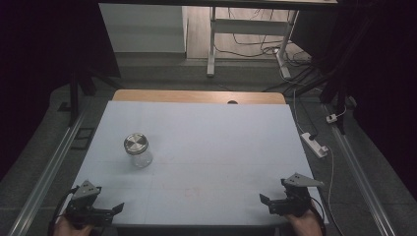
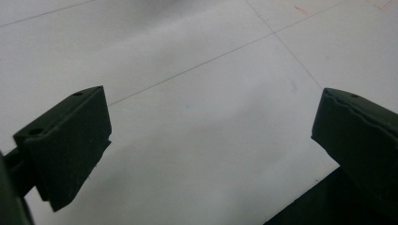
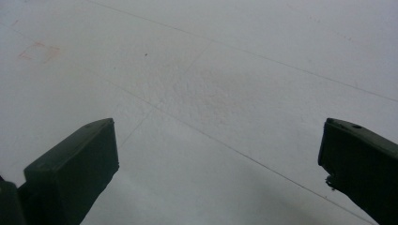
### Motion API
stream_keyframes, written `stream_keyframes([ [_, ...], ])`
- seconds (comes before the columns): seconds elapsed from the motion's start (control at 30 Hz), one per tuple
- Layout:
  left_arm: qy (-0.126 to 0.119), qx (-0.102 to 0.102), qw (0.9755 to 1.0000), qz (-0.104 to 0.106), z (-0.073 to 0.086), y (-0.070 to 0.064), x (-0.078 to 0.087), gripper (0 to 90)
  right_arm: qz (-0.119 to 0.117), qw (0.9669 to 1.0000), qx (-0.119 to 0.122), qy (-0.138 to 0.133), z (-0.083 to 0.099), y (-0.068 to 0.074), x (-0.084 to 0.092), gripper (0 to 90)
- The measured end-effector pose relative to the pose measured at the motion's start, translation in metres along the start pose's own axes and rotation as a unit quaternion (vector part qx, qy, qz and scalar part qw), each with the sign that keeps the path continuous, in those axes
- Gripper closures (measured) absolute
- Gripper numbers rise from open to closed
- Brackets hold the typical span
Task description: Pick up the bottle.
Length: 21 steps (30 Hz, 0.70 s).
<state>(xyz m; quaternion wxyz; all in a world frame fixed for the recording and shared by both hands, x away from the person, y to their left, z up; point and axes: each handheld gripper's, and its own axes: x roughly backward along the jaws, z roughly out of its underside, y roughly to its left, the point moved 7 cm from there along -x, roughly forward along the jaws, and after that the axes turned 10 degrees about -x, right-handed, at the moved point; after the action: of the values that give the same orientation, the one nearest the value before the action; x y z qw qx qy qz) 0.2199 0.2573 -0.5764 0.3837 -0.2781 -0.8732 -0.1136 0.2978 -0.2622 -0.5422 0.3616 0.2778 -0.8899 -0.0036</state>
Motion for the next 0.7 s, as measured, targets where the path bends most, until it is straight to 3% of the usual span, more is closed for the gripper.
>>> stream_keyframes([
  [0.13, -0.005, 0.007, 0.9999, 0.010, 0.0002, 0.0004, 0.0006, 0.0, -0.015, 0.9998, -0.011, 0.012, 0.0015, 0.0029, -0.0004, 0.0],
  [0.27, -0.007, 0.011, 0.9998, 0.017, 0.0005, 0.0012, 0.0007, 0.0, -0.016, 0.9997, -0.007, 0.017, 0.0021, 0.0037, -0.0015, 0.0],
  [0.7, -0.006, 0.021, 0.9994, 0.028, 0.0010, 0.0023, 0.0003, 0.0, -0.025, 0.9996, -0.005, 0.015, 0.0020, 0.0047, -0.0008, 0.0],
])
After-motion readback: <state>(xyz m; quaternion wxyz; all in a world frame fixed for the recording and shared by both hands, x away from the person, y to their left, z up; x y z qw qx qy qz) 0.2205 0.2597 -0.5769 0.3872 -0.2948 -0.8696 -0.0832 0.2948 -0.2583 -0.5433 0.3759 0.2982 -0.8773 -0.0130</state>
